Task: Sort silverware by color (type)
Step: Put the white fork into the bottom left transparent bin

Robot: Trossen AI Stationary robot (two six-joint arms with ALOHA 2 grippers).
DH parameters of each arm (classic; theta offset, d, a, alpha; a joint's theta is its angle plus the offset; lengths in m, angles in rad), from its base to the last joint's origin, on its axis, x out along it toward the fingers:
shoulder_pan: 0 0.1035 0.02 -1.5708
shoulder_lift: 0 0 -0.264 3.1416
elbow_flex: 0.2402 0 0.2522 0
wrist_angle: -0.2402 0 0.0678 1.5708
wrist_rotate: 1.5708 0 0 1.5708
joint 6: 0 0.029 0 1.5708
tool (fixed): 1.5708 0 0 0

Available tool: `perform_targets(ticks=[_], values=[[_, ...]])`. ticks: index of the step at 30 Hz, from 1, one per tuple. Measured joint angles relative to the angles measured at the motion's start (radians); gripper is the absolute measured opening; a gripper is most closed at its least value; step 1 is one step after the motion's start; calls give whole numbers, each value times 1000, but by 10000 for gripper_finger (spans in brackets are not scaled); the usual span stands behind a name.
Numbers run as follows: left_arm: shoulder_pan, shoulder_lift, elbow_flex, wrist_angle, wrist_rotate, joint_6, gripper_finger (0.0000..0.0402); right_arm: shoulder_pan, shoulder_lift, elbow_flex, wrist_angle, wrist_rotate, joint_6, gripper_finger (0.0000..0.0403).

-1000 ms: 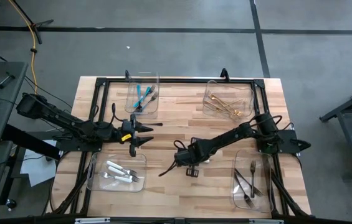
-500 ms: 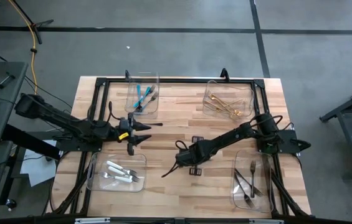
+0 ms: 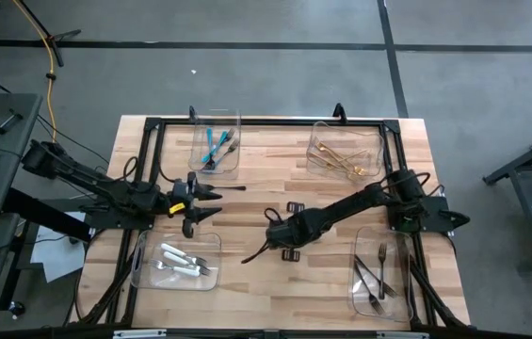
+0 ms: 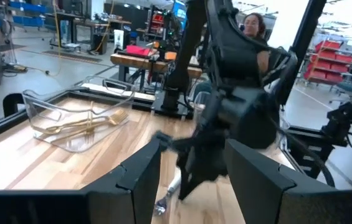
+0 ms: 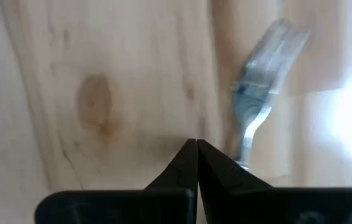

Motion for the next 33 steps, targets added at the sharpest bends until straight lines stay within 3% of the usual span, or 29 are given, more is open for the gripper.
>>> perform_targets(ticks=[7, 12, 17, 24, 33], values=[[2, -1, 0, -6, -17, 1, 172, 1, -157, 0, 5, 27, -35, 2], [2, -1, 0, -3, -19, -1, 172, -61, -187, -12, 0, -76, 57, 6], [1, 0, 0, -21, -15, -25, 172, -95, -185, -114, -8, -209, 123, 73], [2, 0, -1, -24, -15, -25, 172, -111, -184, -180, 76, -210, 119, 183], [2, 0, -1, -24, -32, -26, 172, -96, -113, -180, 119, -86, 88, 200]])
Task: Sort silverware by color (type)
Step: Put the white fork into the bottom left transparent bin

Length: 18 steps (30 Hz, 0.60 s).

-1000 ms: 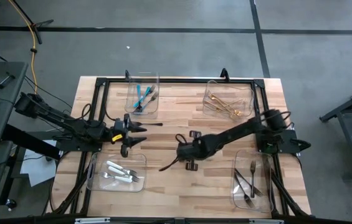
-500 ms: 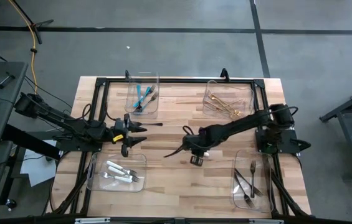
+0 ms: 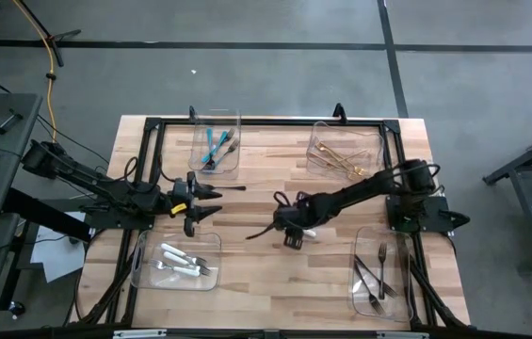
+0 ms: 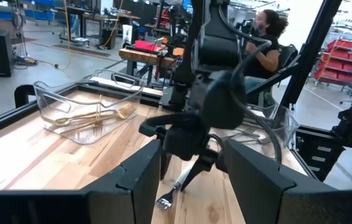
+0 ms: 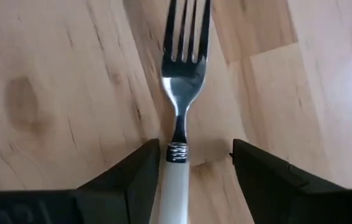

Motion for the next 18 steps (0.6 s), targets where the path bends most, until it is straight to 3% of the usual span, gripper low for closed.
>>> perform_targets(ticks=[7, 10, 13, 18], values=[[-2, 0, 0, -25, 6, -20, 172, 42, 68, 10, -33, 91, 8, 188], [-2, 0, 0, -29, 6, -27, 172, 59, 82, 14, -50, 104, 45, 137], [-2, 0, 0, -29, 6, -27, 172, 68, 85, 15, -52, 104, 48, 41], [-2, 0, 0, -28, 6, -27, 172, 64, 85, 15, -47, 97, 50, 28]])
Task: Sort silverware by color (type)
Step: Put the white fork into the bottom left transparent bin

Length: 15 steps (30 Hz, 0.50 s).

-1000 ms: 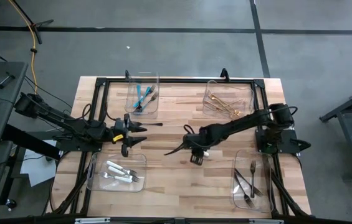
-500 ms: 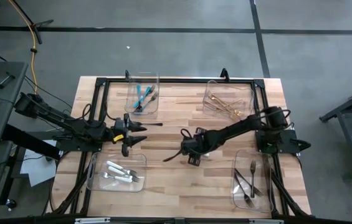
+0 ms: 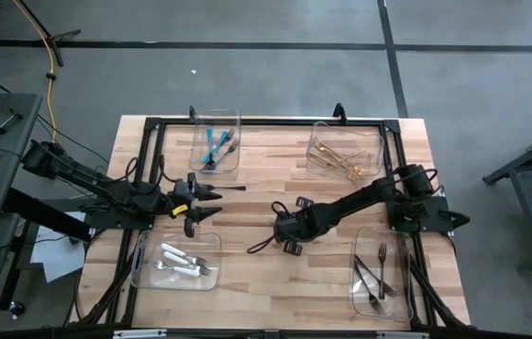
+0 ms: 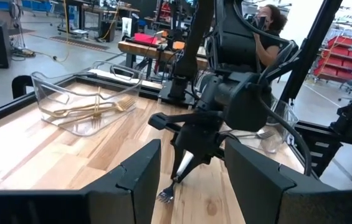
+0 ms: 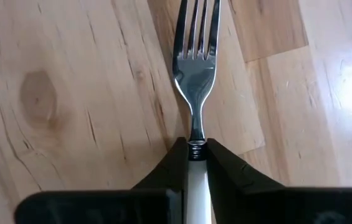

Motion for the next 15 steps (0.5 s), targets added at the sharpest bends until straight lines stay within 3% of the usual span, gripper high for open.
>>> perform_targets(ticks=[10, 15], values=[[1, 0, 0, 8, -16, 0, 172, -4, -12, 25, -24, -18, -64, 27], [1, 0, 0, 7, -16, 1, 172, -3, -84, 21, -31, -32, -65, 4]])
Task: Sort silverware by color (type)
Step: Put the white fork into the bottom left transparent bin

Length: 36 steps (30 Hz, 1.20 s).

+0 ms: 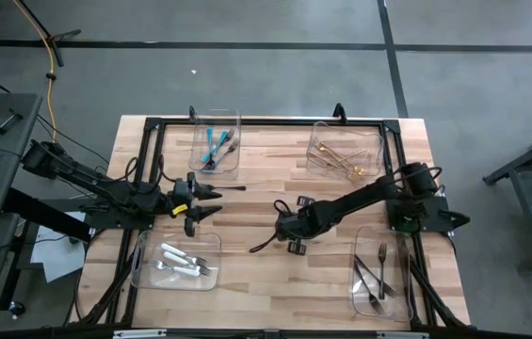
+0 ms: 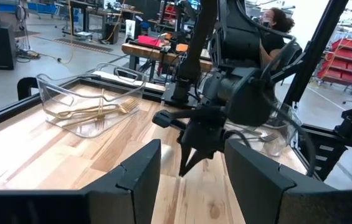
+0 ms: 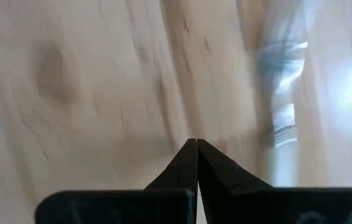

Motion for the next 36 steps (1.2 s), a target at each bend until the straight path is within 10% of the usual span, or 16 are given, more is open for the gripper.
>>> perform_targets(ticks=[17, 36], values=[[0, 0, 0, 0, 18, -1, 172, -90, -42, 3, 59, 196, -69, 2], [1, 0, 0, -6, -15, 0, 172, -321, 20, 5, 62, 115, -44, 0]])
